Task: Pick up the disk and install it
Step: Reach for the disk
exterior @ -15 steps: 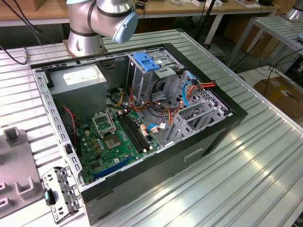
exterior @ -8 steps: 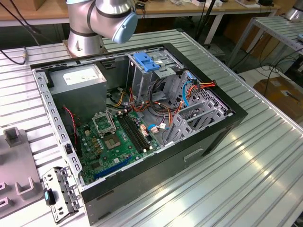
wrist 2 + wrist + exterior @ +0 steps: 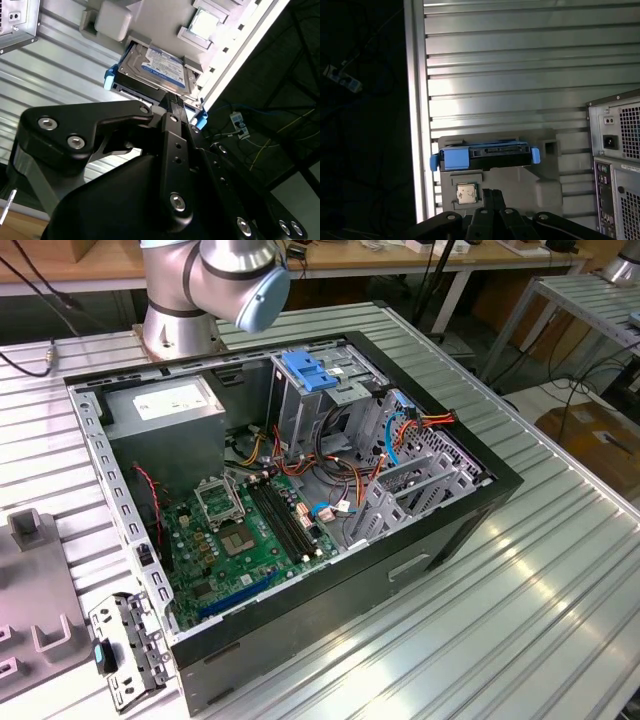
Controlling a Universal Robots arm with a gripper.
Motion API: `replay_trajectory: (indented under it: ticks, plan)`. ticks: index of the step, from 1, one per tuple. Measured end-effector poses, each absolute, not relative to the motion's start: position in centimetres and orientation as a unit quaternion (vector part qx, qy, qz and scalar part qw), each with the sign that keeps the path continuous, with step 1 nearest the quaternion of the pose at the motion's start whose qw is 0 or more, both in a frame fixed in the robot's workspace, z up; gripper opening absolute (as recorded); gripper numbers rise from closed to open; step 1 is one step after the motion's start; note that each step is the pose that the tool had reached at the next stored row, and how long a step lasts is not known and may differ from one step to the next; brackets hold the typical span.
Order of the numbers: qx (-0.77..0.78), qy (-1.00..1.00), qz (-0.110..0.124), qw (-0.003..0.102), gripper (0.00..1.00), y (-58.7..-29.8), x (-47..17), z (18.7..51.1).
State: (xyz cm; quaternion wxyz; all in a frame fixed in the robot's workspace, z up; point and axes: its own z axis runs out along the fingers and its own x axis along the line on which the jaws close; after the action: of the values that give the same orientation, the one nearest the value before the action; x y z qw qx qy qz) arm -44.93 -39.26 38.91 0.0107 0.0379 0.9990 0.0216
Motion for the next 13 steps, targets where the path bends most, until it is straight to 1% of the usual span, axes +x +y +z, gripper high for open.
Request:
replay_trajectory:
  ticks: [13]
  plan:
    - [0.038,0.999,0.021,0.006,0.11,-37.2,-47.1,38.5]
